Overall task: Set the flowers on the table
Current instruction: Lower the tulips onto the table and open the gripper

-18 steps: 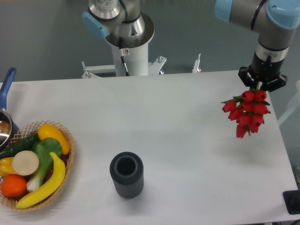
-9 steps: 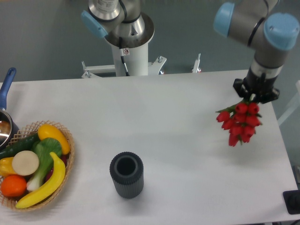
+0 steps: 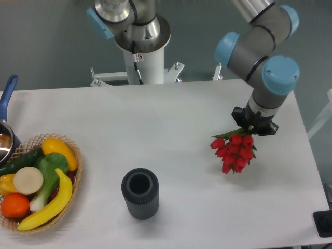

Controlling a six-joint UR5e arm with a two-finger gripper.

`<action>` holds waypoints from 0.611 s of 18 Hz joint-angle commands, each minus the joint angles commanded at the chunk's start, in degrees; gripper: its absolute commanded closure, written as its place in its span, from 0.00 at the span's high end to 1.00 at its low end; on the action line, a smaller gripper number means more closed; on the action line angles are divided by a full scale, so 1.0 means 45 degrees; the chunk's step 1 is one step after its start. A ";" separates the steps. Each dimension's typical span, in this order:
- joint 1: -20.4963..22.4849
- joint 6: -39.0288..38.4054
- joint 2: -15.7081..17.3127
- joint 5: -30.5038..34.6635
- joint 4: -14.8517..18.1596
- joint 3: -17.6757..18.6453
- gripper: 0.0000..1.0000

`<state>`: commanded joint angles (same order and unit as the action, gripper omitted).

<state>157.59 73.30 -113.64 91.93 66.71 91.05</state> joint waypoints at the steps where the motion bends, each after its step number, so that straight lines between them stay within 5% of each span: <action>1: 0.0000 -0.0077 -0.0039 0.0000 0.0000 0.0000 0.13; 6: -0.0039 -0.0156 -0.0156 -0.0448 -0.0781 0.0000 0.65; 8: -0.0039 -0.0175 -0.0137 -0.0566 -0.0878 0.0039 1.00; 11: -0.0020 -0.0779 -0.0021 -0.0450 -0.1501 0.0136 1.00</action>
<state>157.50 69.79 -113.74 89.91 59.95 91.67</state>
